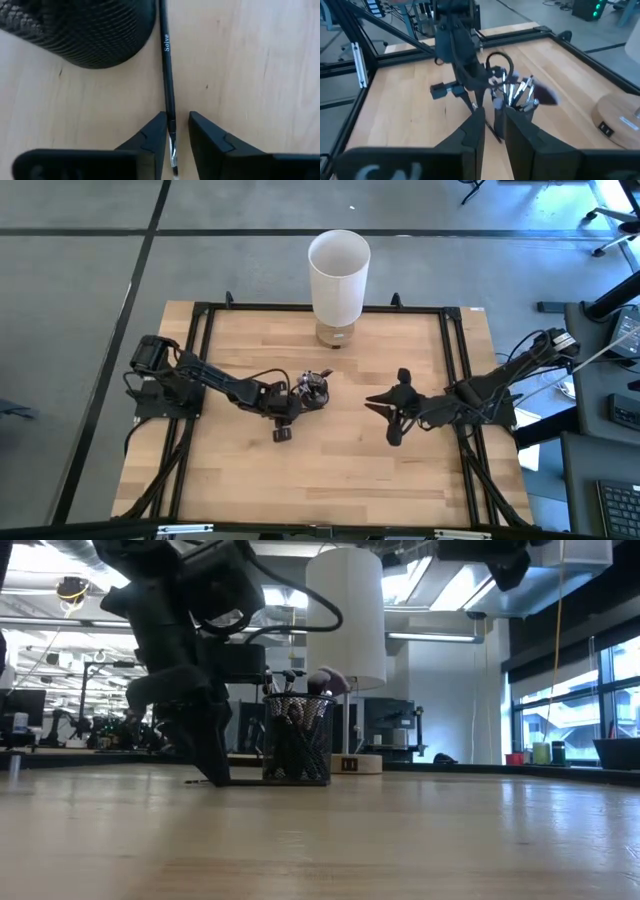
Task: Put items in baskets/containers
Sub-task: Put the black liner brush into the black pen holder
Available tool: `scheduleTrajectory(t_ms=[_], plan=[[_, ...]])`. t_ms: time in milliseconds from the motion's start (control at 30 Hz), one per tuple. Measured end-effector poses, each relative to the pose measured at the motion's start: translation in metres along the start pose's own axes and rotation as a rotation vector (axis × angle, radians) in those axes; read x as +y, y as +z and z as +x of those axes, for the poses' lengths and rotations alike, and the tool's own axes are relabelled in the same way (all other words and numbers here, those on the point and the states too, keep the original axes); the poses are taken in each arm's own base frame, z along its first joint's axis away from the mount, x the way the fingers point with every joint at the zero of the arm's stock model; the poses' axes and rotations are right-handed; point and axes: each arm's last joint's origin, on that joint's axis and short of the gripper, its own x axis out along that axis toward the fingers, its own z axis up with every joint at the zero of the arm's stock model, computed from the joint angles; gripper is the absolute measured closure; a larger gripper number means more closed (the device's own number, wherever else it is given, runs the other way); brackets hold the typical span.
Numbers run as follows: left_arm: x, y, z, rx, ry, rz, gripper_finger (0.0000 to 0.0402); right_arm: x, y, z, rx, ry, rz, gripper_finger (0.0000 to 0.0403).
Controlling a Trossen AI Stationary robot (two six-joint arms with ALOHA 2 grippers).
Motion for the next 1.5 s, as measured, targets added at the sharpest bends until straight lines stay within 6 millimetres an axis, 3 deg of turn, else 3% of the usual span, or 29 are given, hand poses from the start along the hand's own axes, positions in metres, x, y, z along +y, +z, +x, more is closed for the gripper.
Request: scheduleTrajectory(t_ms=[333,667,1033,1200,1267,1500], plan=[[-0.011,-0.005,-0.013,0.007,0.004,0.158,0.0385,0.001,0.005,-0.001,-0.009,0.004,0.014,0.0334],[-0.019,-0.005,-0.024,0.092,0.086,0.235,0.0391,0.003,0.004,-0.002,0.002,0.021,0.034,0.0334],[-0.069,0.005,-0.078,0.070,0.405,0.727,0.0399,0.006,0.003,-0.004,0.005,0.041,0.031,0.0334],[-0.087,0.005,-0.092,0.020,0.518,0.969,0.0399,0.006,0.003,-0.004,-0.002,0.044,0.038,0.0334],[-0.087,0.007,-0.091,0.003,0.501,0.934,0.0399,0.006,0.003,-0.004,-0.001,0.044,0.041,0.0334],[-0.070,0.021,-0.083,-0.014,0.357,0.563,0.0398,0.006,0.003,-0.004,-0.001,0.044,0.051,0.0334]])
